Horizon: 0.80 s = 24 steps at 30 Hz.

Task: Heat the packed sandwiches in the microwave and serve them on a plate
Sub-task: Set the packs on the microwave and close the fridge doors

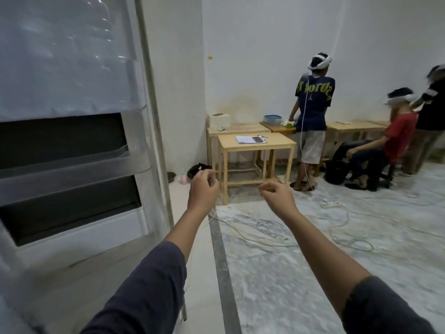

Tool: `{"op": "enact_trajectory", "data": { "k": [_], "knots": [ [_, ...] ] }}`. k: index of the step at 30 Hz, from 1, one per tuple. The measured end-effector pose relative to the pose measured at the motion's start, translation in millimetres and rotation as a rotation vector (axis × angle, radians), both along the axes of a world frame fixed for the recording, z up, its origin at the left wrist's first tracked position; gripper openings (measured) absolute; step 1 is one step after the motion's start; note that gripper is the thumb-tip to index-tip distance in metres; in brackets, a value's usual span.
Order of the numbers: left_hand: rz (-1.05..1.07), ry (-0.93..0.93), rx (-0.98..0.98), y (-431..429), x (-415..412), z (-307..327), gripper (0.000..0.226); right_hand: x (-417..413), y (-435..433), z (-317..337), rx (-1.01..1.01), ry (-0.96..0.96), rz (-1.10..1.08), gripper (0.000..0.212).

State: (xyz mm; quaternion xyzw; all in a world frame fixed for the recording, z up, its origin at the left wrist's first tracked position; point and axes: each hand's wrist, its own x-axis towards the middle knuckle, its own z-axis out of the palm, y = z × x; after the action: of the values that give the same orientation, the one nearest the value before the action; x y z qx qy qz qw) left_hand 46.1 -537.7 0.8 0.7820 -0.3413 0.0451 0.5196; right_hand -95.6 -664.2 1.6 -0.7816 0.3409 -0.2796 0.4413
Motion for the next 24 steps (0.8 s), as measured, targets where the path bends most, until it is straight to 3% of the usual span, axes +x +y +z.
{"op": "enact_trajectory", "data": {
  "k": [5,9,17,20,24],
  "knots": [
    [0.137,-0.016,0.05,-43.3,75.8,-7.0,0.026,92.9,-46.7,-16.6,0.001,0.013,0.125,0.023],
    [0.2,-0.129,0.084,-68.7,131.9,15.9,0.027,172.2,-78.0,-10.8,-0.033,0.023,0.245,0.023],
    [0.562,-0.771,0.2,-73.2,208.4,118.4,0.03,326.7,-103.8,62.2,-0.051,-0.099,0.527,0.024],
    [0.753,-0.977,0.358,-48.2,222.0,121.8,0.036,371.9,-69.4,69.9,-0.014,-0.152,0.735,0.025],
    [1.03,-0.955,0.691,-49.1,213.3,115.6,0.055,408.6,-6.4,76.9,0.13,-0.343,0.993,0.033]
  ]
}}
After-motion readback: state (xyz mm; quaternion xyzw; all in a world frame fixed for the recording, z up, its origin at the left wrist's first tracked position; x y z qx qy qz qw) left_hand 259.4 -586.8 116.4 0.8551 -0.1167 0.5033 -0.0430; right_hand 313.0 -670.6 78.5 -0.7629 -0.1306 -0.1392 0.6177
